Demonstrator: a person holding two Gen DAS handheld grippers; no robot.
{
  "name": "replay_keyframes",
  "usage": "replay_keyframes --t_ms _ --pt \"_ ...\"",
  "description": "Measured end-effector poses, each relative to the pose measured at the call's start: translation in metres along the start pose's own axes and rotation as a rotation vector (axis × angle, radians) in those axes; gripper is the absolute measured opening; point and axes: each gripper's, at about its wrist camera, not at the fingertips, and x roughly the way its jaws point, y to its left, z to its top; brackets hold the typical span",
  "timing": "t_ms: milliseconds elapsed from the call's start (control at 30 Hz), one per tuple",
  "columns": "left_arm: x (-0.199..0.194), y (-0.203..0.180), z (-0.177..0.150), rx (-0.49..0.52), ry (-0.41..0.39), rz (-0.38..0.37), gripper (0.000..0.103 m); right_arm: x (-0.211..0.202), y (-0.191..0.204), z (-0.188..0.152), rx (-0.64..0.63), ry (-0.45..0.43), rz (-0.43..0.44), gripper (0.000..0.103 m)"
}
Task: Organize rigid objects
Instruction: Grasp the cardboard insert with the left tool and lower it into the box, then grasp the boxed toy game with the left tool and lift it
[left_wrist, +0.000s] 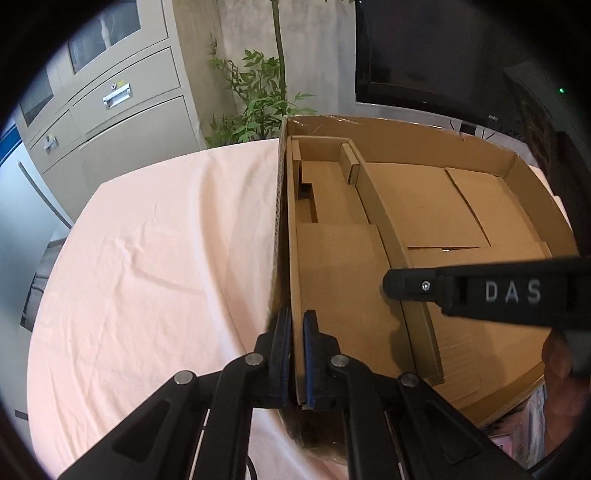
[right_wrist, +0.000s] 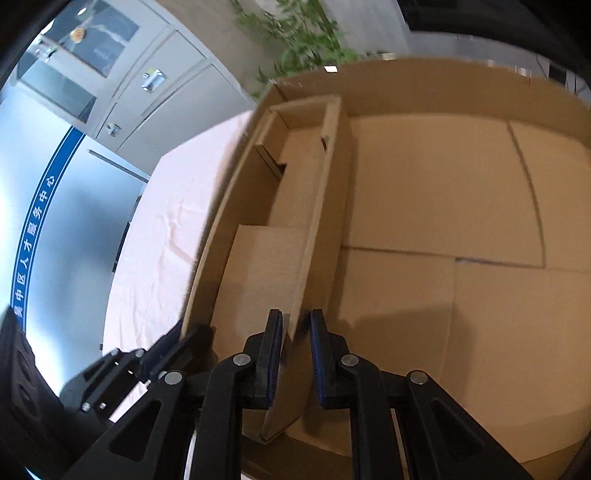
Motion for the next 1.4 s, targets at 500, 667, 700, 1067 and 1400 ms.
replay_keyframes --t_ms 500,667,700,1067,1400 --pt "0.009 0.021 -0.008 -0.062 0.073 -0.018 0.031 -0.065 -0.071 -0.042 0.109 -0.113 0.082 0.057" --pt "0.001 0.017 -0.017 -0.074 0.082 -0.057 0.01 -0.142 -0.074 -0.102 0.007 -0.241 -0.016 0.081" --pt "-0.003 0.014 -0.022 -0.066 0.079 -0.049 0.01 -0.151 -0.071 -0.116 -0.014 -0.248 -0.022 0.087" --pt "-0.122 0.003 -0.075 -0.134 -0.148 -0.111 0.082 -0.204 -0.108 -0.26 -0.096 -0.186 0.186 0.103" --pt "-0.125 -0.078 -0.139 -0.078 0.132 -0.371 0.066 -0.213 -0.068 -0.344 -0.332 -0.073 0.239 0.103"
